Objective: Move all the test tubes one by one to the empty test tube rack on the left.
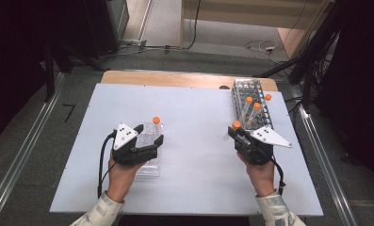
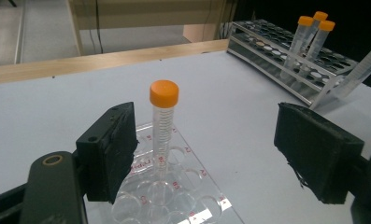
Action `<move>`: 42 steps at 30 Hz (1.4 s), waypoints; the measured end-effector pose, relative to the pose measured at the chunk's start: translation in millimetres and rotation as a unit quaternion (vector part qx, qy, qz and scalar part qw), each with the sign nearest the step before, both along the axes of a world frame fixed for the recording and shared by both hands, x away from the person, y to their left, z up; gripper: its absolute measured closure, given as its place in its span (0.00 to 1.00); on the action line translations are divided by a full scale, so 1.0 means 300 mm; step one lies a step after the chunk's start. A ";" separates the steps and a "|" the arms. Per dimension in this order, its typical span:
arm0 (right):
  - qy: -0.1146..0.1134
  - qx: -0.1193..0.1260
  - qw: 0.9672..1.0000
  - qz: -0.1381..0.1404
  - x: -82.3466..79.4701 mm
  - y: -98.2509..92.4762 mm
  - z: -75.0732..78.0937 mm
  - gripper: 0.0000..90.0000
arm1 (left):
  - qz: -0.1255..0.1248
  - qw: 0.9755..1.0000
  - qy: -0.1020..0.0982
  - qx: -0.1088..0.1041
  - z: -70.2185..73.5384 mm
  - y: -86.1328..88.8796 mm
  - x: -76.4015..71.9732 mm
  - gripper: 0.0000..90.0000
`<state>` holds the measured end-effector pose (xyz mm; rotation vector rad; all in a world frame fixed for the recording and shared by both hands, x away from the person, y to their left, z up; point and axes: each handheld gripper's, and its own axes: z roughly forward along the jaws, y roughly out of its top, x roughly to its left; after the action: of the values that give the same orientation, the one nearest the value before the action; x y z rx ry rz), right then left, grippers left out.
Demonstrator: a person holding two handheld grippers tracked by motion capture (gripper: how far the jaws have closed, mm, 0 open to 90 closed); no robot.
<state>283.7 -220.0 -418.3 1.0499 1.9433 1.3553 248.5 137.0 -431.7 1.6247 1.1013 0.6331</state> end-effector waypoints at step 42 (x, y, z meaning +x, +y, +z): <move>0.051 -0.042 0.986 0.153 -0.125 0.346 -0.126 0.80 | -0.153 0.988 -0.014 0.018 -0.008 -0.218 -0.067 0.74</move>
<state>246.1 -116.3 -456.1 0.8195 2.2904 1.3852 228.5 71.6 -434.1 1.7665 0.8012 0.4732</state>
